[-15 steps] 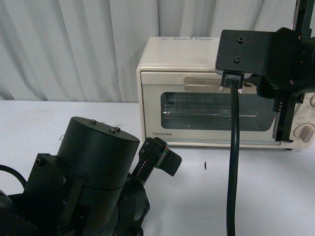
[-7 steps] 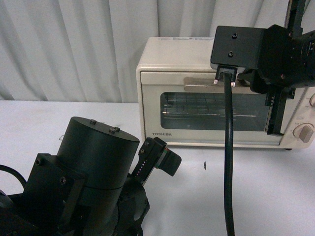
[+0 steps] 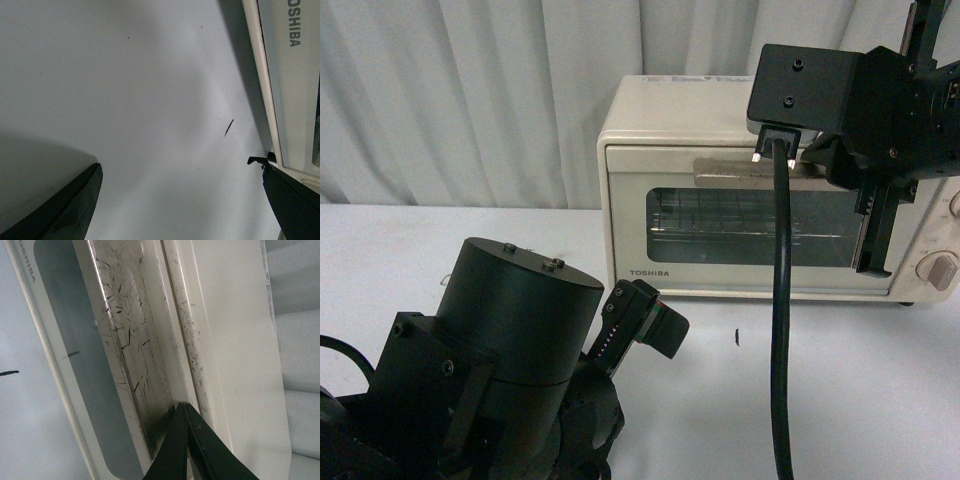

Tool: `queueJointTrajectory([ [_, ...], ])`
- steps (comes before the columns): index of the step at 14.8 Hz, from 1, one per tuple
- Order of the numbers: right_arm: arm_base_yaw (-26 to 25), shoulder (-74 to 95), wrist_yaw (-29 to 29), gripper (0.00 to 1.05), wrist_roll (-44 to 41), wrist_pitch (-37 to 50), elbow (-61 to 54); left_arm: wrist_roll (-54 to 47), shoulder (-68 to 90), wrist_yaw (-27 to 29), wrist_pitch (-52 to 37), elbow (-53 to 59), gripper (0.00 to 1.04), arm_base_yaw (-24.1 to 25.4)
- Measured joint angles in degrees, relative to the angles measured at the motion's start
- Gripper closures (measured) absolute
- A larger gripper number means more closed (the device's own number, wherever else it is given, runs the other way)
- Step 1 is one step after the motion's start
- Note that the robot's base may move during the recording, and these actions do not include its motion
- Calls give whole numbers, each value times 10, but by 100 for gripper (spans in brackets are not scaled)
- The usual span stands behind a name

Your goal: Open oven

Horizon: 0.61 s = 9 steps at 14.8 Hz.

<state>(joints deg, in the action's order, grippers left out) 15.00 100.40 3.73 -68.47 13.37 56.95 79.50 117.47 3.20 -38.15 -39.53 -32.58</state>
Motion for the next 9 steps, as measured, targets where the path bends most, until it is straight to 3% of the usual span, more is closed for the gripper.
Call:
queueJointTrajectory([
  [4,-1,-27,16,103,36,-42,-20,0,0,0,0,0,7,0],
  [7,-5,-77,79,103,43,-278,-39,0,0,0,0,0,7,0],
  [9,-31,-98,78,103,43,-315,-19,-2,0,1,0,0,7,0],
])
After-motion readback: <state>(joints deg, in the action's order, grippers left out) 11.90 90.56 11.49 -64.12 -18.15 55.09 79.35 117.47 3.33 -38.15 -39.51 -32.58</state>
